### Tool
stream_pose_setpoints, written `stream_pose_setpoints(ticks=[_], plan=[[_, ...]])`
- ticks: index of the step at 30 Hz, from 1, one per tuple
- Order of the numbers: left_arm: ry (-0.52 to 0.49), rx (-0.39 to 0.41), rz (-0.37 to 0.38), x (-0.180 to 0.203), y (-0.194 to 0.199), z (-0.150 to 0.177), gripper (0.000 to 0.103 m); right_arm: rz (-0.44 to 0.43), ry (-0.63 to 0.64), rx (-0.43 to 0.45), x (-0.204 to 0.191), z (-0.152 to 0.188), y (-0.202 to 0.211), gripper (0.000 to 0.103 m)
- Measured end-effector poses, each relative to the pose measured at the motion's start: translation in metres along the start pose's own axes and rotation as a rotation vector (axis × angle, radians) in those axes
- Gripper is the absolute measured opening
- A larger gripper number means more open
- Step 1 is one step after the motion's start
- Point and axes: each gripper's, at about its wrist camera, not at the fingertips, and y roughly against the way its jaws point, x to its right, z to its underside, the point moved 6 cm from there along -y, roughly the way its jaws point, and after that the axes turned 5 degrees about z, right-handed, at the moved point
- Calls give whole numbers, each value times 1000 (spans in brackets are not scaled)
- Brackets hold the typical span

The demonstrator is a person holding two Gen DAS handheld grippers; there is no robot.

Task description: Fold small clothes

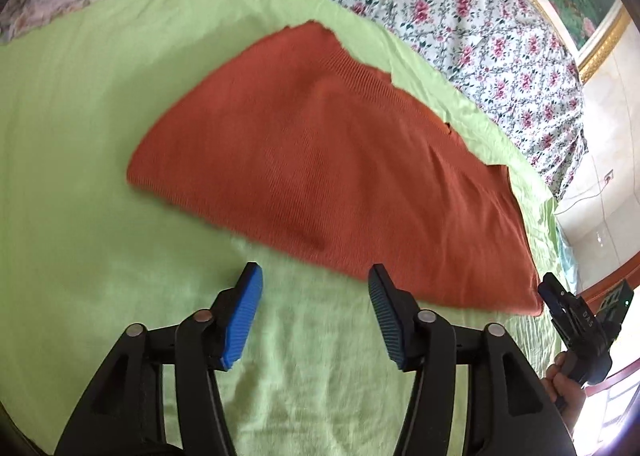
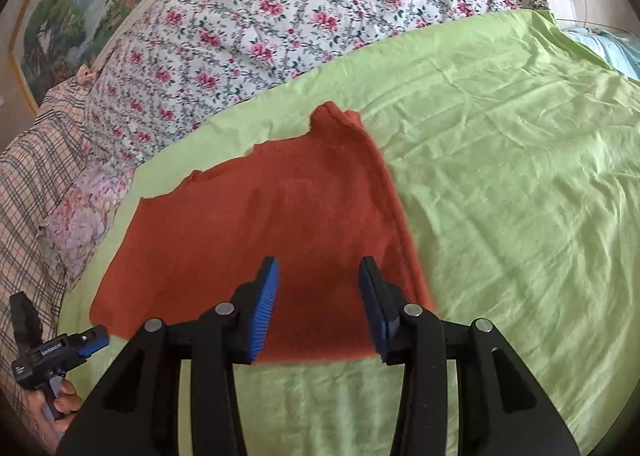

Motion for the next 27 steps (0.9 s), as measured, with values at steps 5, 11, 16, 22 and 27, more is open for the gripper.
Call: stream_pose_setpoints(ticks=[5, 11, 16, 22, 27], plan=[[20, 15, -8, -1, -2, 0, 60, -38, 32, 5, -12, 12, 2, 43], [102, 49, 17, -14, -7, -15, 61, -85, 70, 7, -25, 19, 2, 44], [170, 95, -3, -29, -15, -42, 61, -110, 81, 8, -30, 22, 1, 45], [150, 136, -101, -30, -25, -70, 29, -132, 63, -6, -29, 22, 0, 45], [-2, 171, -143, 11, -17, -83, 9, -216, 27, -68, -30, 12, -5, 46]])
